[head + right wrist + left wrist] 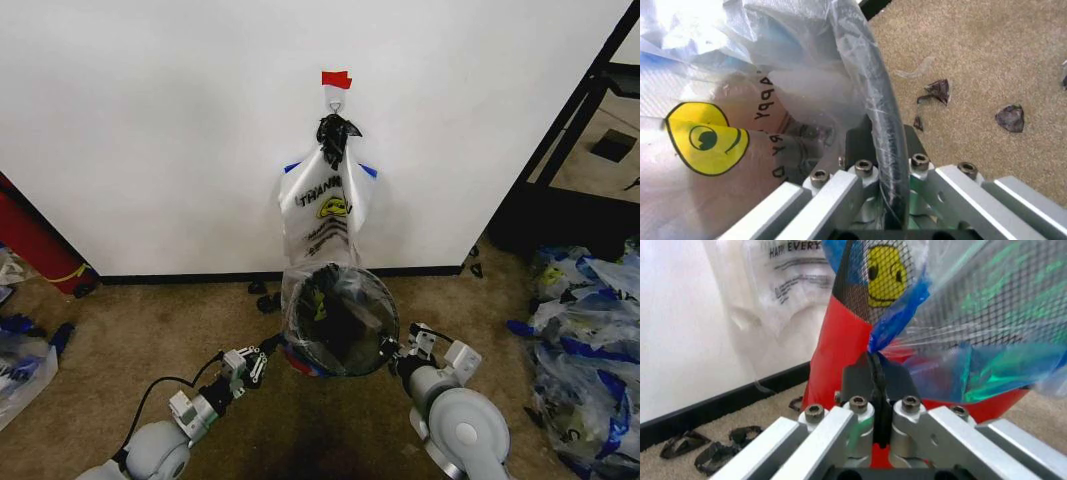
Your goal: Pick up the garbage bag from the wall and place it over the trash bin.
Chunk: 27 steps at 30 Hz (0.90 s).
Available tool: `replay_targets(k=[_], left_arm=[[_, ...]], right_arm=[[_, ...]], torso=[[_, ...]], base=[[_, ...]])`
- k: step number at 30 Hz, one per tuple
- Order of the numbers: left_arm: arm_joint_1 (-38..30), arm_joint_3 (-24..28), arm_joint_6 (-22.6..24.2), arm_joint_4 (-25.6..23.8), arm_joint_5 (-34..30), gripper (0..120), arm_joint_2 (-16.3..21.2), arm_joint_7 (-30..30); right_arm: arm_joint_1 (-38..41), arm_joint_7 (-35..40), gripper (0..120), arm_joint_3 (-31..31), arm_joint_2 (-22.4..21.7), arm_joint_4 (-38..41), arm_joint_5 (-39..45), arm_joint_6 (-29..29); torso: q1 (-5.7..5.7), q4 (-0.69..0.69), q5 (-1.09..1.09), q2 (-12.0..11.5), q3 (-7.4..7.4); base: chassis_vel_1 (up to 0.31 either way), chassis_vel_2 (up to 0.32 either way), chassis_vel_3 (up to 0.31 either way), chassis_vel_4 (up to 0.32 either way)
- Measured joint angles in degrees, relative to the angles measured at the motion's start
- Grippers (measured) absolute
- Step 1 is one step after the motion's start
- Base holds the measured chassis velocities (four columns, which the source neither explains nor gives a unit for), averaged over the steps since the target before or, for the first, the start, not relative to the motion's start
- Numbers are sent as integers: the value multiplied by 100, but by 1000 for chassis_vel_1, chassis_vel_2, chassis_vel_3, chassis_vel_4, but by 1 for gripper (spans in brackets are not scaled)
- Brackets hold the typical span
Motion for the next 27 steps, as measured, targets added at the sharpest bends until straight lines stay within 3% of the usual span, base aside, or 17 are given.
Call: replay_targets(k=[3, 8, 11, 14, 19, 22, 27], left_arm=[[68, -56, 19, -90, 36, 1, 55, -26], [227, -207, 46, -318, 138, 21, 221, -53], [271, -234, 47, -372, 153, 25, 268, -46], [454, -323, 34, -530, 245, 44, 495, 127], [523, -390, -35, -605, 450, 59, 723, 345], [505, -466, -55, -657, 465, 73, 745, 289], [709, -754, -63, -827, 306, 86, 644, 46]], right_arm=[[-17, -5, 0, 9, -2, 9, -24, 0], [-24, -13, 0, 20, -13, 9, -55, 2], [-16, -14, 0, 21, -17, 3, -59, 4], [56, -16, 0, 28, -36, -105, -63, 14], [181, -16, 0, 30, -51, -226, -51, 20], [218, -16, 0, 27, -65, -281, -55, 21], [238, 13, 0, 18, -85, -285, -32, -33]], torso=[[0, 0, 0, 0, 0], [0, -1, 0, 0, 0], [0, -1, 0, 0, 0], [0, 0, 0, 0, 0], [0, 0, 0, 0, 0], [0, -1, 0, 0, 0], [0, -3, 0, 0, 0]], base=[[0, 0, 0, 0], [0, 0, 0, 0], [0, 0, 0, 0], [0, 0, 0, 0], [0, 0, 0, 0], [0, 0, 0, 0], [0, 0, 0, 0]])
